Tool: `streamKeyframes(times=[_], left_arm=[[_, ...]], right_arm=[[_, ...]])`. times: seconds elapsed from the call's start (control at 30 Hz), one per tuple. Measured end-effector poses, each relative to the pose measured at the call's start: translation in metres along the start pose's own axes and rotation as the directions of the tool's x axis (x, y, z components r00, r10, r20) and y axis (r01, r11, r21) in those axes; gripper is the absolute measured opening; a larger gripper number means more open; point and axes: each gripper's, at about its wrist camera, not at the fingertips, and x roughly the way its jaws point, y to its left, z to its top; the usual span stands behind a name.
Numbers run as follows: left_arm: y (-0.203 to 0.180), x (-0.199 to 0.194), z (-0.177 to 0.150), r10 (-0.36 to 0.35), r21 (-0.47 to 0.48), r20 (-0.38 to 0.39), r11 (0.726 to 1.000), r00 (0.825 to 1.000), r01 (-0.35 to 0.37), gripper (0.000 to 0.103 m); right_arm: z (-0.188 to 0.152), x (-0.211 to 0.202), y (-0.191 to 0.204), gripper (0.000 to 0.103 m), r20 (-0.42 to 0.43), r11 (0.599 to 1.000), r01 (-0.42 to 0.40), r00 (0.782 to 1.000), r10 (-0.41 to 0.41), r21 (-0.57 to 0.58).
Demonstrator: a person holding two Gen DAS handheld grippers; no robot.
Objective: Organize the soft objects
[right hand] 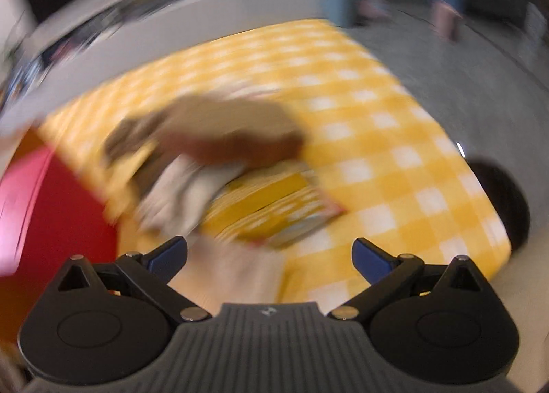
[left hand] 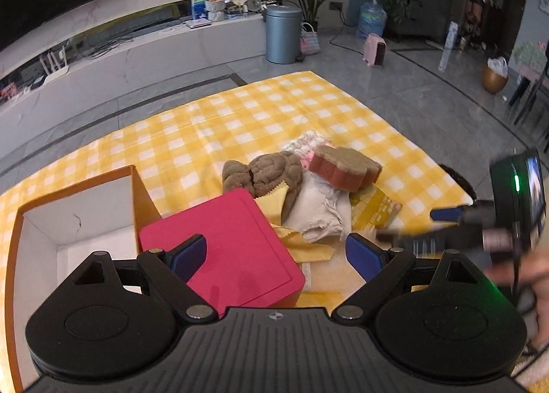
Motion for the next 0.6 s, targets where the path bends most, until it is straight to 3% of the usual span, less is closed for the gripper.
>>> streamKeyframes(times=[0.07, 0.2, 0.27, 0.47, 0.53, 0.6], left_arm=[[0.008, -0.003, 0.0, -0.007, -0.029, 0.001, 1.0, 1.0, 0.007, 0.103], [0.017, -0.008, -0.006, -0.041, -0.008, 0.039, 0.999, 0.998, 0.042, 0.103], [0.019, -0.011, -0.009, -0.052, -0.001, 0.053, 0.999, 0.997, 0.052, 0.103], [0.029, -0.012, -0.014, -0.073, -0.027, 0.05, 0.997, 0.996, 0.075, 0.103], [0.032, -0.013, -0.015, -0.07, -0.032, 0.054, 0.997, 0.996, 0.072, 0.103], [0.034, -0.014, -0.016, -0.07, -0.039, 0.059, 0.997, 0.996, 0.072, 0.103]], right_arm=[[-0.006, -0.002, 0.026, 0.1, 0.009, 0.986, 0.027, 1.0, -0.026, -0.164], [-0.016, 0.01, 0.064, 0.1, -0.006, 0.915, 0.039, 0.999, -0.045, -0.401], [-0.018, 0.017, 0.071, 0.1, -0.01, 0.896, 0.047, 0.998, -0.057, -0.442], [-0.013, 0.038, 0.072, 0.099, -0.079, 0.895, 0.061, 0.991, -0.107, -0.442], [-0.013, 0.046, 0.072, 0.09, -0.103, 0.897, 0.069, 0.987, -0.126, -0.436], [-0.013, 0.05, 0.072, 0.062, -0.106, 0.899, 0.079, 0.985, -0.137, -0.43]])
